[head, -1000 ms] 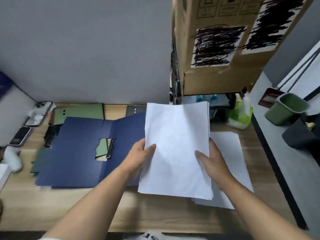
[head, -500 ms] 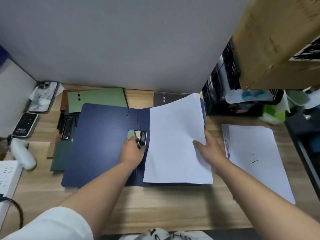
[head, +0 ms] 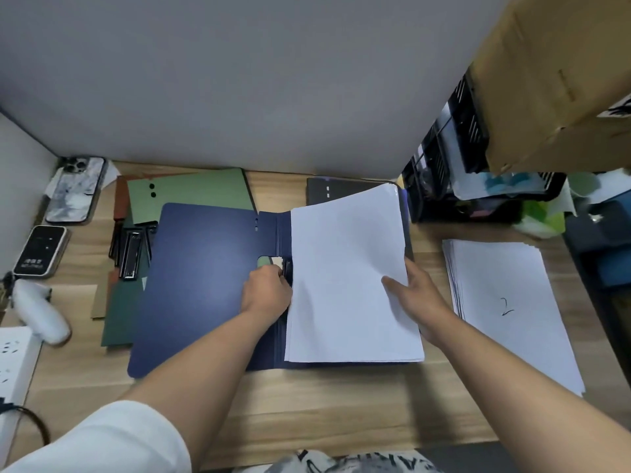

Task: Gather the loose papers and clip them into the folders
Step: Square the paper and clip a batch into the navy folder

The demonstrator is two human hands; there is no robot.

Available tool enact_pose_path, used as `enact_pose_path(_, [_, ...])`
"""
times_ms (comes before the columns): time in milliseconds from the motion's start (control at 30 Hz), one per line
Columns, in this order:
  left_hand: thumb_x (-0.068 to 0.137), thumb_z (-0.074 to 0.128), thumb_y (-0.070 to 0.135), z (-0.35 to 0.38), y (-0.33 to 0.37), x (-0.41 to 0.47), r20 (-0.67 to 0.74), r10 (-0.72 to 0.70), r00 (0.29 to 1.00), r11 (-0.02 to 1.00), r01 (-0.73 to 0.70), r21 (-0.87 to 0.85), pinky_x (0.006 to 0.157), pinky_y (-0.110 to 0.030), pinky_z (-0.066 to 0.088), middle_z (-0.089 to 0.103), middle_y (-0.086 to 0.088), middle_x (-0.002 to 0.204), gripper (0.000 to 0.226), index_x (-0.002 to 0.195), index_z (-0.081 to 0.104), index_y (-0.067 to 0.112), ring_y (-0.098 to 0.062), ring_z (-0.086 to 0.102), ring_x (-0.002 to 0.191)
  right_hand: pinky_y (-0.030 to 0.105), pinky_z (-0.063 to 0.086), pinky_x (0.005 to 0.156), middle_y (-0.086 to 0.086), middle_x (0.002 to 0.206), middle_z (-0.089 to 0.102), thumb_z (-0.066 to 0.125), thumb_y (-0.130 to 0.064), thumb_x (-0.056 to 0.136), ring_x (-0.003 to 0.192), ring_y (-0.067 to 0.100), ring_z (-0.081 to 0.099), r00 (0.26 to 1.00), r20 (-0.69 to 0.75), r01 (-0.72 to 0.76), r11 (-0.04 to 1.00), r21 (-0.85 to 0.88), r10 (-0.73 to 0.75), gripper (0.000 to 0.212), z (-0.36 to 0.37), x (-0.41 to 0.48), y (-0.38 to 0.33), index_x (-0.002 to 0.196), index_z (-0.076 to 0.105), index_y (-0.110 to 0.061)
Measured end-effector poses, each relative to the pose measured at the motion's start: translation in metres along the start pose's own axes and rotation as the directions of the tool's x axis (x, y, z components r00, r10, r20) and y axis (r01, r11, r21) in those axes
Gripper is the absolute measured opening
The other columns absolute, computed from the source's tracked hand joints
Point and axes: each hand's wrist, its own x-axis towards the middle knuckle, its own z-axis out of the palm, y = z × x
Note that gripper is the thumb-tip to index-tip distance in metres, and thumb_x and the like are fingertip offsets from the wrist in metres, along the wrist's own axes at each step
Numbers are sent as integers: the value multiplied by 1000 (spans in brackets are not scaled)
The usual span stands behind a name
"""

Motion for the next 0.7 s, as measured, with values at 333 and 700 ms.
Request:
enact_pose_path(333, [92, 47, 9, -5, -2, 4, 34, -44, 998, 992, 48, -120, 59, -31, 46, 67, -12, 79, 27, 77, 68, 4, -32, 54, 69, 34, 48, 104, -12, 125, 65, 57, -14, 100, 119, 16, 62, 997, -76, 14, 980, -199, -30, 41, 23, -1, -8, 139, 54, -25])
enact_pose_path(700, [92, 60, 27, 5, 9, 1, -19, -132, 991, 990, 131, -49, 65, -29, 48, 70, -8, 91, 17, 91, 68, 12, -30, 62, 79, 26, 43, 91, -13, 116, 59, 57, -18, 100, 109, 14, 60, 996, -73, 32, 958, -287, -55, 40, 31, -4, -16, 139, 48, -21])
